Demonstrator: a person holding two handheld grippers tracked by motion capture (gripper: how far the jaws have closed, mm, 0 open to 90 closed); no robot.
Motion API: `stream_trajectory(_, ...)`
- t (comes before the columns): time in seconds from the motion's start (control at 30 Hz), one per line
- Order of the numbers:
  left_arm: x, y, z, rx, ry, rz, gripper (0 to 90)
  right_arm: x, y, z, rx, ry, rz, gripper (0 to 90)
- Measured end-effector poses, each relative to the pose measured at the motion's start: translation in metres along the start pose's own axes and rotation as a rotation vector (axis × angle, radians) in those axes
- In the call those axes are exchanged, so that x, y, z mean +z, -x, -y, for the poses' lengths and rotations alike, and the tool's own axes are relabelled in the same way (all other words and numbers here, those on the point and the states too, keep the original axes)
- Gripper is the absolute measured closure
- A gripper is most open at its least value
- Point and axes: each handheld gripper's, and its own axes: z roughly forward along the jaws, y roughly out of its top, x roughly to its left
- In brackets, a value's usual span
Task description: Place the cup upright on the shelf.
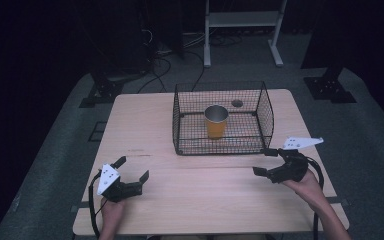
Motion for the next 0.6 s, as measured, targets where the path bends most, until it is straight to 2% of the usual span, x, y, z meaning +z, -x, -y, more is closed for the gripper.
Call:
stream_trajectory(0.3,0.0,0.0,0.0,0.001,0.0,-0.002,0.8,0.001,-0.006,0.009,0.006,0.005,-0.002,5.9)
stream_trajectory(0.37,0.0,0.0,0.0,0.0,-0.001,-0.003,0.8,0.003,-0.012,0.015,0.019,0.029,-0.018,5.9)
stream_trajectory(0.5,0.0,0.0,0.0,0.002,-0.001,-0.003,0.8,0.006,-0.02,0.025,0.012,0.03,-0.015,5.9)
stream_trajectory(0.57,0.0,0.0,0.0,0.003,-0.001,-0.004,0.8,0.004,-0.027,0.035,0.022,0.078,-0.004,5.9)
stream_trajectory(0.6,0.0,0.0,0.0,0.003,-0.001,-0.005,0.8,0.004,-0.027,0.035,0.022,0.078,-0.004,5.9)
